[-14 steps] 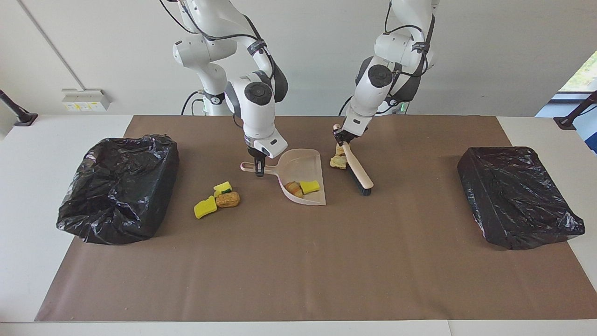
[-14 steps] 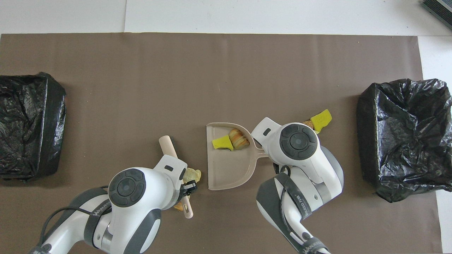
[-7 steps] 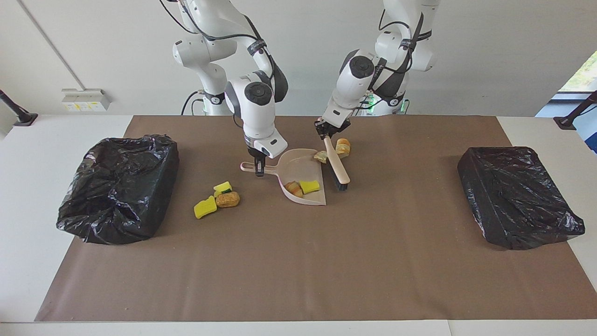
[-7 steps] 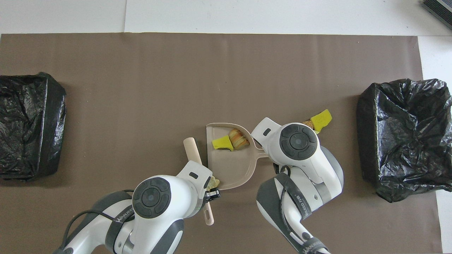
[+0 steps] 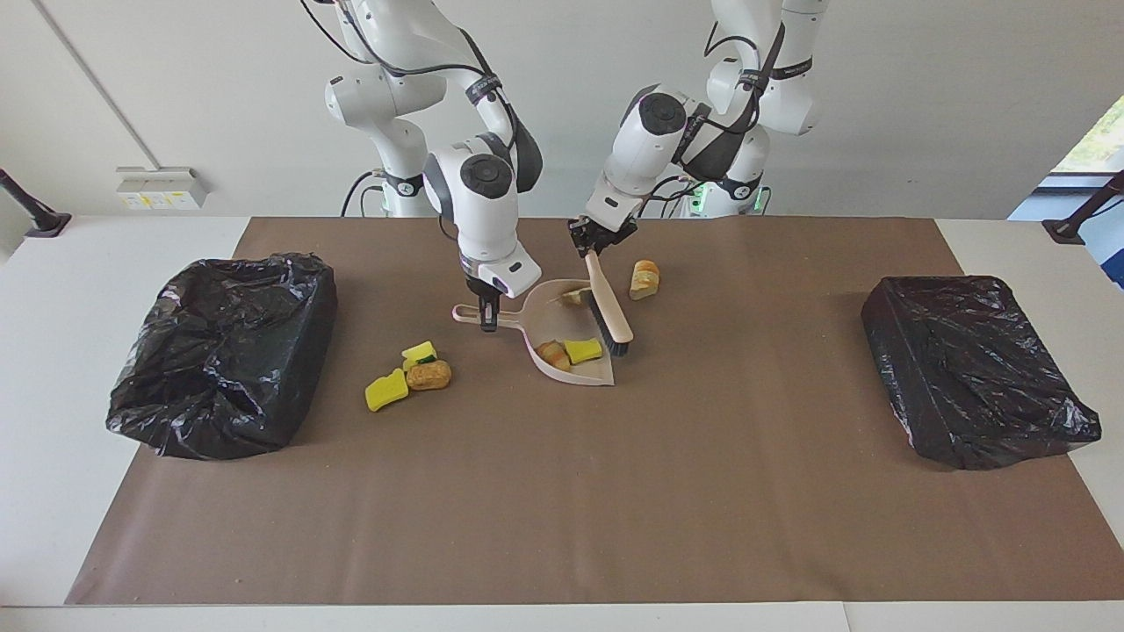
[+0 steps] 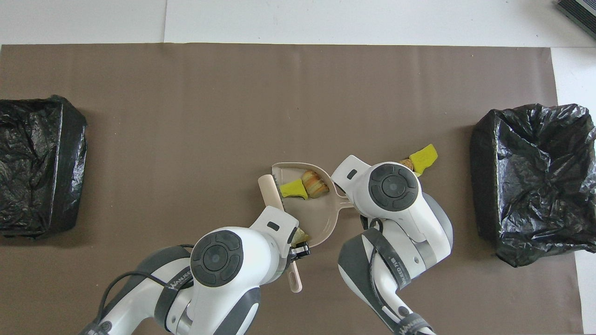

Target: Sweep and dump trash in bin

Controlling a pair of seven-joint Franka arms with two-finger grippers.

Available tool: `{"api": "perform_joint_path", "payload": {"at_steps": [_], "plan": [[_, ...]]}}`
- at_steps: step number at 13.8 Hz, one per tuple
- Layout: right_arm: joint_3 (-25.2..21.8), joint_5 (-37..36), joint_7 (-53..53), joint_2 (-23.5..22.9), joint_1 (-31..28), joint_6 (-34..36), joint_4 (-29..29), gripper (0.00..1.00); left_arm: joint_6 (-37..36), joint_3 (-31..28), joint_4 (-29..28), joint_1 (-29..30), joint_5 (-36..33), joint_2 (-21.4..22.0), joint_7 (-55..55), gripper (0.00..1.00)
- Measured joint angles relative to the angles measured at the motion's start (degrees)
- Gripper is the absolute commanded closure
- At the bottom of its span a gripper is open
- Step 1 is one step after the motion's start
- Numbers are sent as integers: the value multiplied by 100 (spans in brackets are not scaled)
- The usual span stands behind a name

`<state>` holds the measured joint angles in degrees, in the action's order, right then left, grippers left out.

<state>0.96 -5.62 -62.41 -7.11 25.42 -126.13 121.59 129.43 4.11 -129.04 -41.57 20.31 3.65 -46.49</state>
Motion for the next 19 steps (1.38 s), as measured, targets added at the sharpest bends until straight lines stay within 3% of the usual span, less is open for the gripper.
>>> {"api": "perform_joint_path", "payload": {"at_steps": [4,9,14,19], "plan": [[0,0,0,0,0,0,0,100,-940,-97,141,91,-44,61,-73,100],[0,0,0,0,0,0,2,100,-2440,-122,-17,381,-417,704,-252,100],[1,-18,-15,0,6,-12,4,100,-2475,75,-1058,345,-465,1513,-1212,100],[4,-72,-25,-15,118,-364,56,100,-1917,277,-1451,104,-463,1561,-2069,100]]}}
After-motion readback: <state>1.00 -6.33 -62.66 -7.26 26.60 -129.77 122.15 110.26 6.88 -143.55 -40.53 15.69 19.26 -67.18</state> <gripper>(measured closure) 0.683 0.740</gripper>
